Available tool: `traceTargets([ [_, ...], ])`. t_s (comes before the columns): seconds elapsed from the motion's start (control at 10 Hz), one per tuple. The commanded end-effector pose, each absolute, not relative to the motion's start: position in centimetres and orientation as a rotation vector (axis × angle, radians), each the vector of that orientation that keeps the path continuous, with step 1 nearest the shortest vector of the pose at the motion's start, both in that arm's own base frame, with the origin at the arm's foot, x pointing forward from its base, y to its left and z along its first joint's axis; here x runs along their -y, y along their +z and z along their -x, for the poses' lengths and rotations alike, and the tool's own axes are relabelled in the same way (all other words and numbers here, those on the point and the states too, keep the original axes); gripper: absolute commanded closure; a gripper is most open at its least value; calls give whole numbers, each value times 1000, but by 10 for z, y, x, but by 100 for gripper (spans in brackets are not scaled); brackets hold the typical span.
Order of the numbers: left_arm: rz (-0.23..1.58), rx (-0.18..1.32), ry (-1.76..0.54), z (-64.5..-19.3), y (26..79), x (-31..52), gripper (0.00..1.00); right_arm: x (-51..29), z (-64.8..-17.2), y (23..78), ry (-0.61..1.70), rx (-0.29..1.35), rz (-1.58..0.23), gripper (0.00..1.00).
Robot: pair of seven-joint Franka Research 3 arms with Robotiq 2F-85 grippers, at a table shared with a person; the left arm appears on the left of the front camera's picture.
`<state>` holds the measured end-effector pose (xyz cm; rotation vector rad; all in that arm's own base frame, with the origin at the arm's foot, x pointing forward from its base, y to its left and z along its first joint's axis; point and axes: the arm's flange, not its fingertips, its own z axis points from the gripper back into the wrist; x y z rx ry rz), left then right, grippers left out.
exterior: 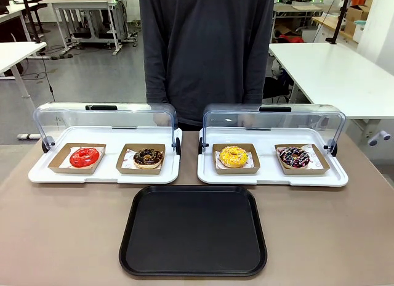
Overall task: Move the third donut from the left to the tray.
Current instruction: Pick up the Paper togo box containing the Donut indicated by the person and place it on the Handle tray.
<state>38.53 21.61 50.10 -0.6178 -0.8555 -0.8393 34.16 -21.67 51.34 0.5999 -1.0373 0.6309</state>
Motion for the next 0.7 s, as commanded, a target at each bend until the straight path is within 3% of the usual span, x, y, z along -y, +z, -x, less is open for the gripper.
traceTargets([
  [0.0, 618, 856, -838, -385, 502, -216, 0, 216, -343, 515, 638, 1050, -598, 0],
  [0.6, 618, 856, -838, -385, 502, -216, 0, 216, -343, 515, 638, 1050, -598, 0],
])
